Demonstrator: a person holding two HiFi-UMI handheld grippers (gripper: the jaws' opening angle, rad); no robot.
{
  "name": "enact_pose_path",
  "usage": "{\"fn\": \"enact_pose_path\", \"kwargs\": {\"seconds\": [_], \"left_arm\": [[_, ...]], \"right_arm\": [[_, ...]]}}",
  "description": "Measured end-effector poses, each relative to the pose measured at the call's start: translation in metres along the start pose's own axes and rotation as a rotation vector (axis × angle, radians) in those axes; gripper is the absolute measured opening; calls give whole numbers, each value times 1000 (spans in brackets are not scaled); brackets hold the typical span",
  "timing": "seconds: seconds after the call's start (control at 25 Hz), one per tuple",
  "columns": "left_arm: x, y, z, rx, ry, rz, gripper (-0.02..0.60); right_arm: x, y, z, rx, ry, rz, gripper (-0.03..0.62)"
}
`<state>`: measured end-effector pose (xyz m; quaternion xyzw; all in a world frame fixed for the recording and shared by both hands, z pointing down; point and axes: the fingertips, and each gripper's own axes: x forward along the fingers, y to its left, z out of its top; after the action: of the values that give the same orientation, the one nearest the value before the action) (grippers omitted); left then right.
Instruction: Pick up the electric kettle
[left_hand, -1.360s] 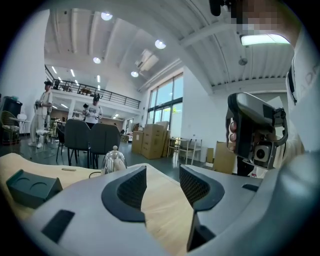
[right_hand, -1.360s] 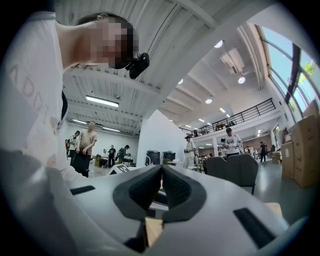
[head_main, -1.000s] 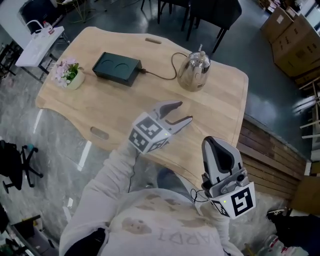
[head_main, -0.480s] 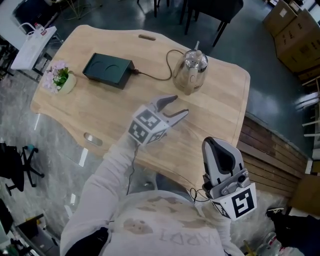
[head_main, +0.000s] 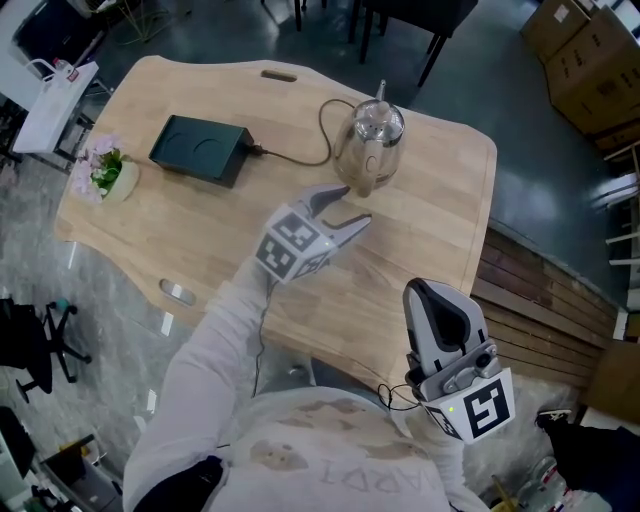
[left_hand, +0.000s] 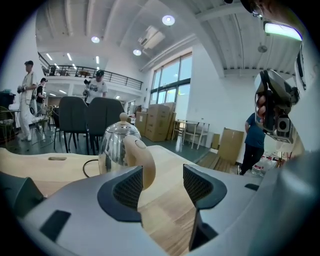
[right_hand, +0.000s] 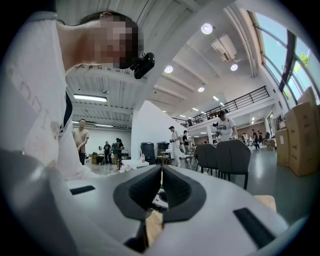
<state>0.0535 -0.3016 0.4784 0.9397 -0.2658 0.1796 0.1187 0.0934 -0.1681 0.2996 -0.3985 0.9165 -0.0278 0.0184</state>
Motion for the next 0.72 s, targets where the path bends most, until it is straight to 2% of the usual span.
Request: {"fn": "enact_pose_path", "kwargs": {"seconds": [0.72], "left_arm": [[36, 27, -10, 46, 59, -48, 239]], "right_arm": [[3, -36, -19, 35, 32, -25, 18]]}}
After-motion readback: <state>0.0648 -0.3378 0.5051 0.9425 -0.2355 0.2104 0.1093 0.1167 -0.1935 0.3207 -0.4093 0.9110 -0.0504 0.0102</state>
